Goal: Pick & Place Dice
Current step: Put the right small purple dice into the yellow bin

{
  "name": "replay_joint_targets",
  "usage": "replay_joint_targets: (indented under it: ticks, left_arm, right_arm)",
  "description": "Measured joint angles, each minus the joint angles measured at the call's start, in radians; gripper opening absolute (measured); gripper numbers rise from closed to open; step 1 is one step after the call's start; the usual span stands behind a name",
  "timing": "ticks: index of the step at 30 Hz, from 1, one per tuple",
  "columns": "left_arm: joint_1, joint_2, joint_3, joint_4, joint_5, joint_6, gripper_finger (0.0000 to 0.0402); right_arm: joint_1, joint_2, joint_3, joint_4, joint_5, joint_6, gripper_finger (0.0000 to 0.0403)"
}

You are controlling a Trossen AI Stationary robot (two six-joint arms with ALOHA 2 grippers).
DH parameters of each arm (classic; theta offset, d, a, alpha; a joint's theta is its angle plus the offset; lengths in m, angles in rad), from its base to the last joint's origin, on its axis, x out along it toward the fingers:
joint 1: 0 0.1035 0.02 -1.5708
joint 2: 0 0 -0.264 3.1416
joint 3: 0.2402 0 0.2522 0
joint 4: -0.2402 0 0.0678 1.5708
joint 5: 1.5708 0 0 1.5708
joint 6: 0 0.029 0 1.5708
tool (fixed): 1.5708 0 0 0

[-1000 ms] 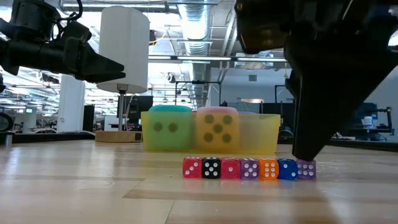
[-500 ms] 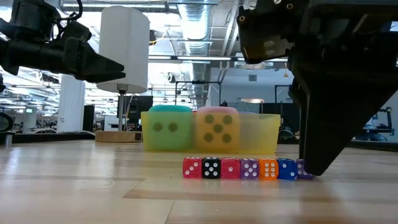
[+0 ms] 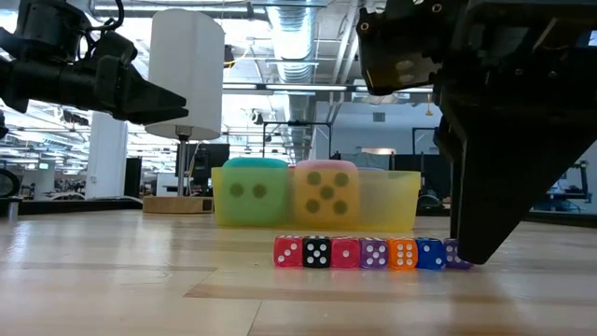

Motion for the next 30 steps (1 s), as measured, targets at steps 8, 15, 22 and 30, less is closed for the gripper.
replay_joint_targets:
  ticks: [8, 15, 22, 30]
  left_arm:
    - [0.000, 0.000, 0.000, 0.000, 0.000, 0.000, 0.0392]
    - [0.000, 0.000, 0.000, 0.000, 0.000, 0.000, 0.0392]
    - [0.000, 0.000, 0.000, 0.000, 0.000, 0.000, 0.0392]
    - [0.000, 0.000, 0.000, 0.000, 0.000, 0.000, 0.0392]
  right_arm:
    - [0.000, 0.000, 0.000, 0.004, 0.024, -0.001, 0.0164]
    - [0.000, 0.000, 0.000, 0.004, 0.024, -0.001, 0.0164]
    - [0.000, 0.000, 0.000, 0.003, 0.024, -0.001, 0.0164]
    - [0.000, 0.000, 0.000, 0.003, 0.024, -0.003, 0.0164]
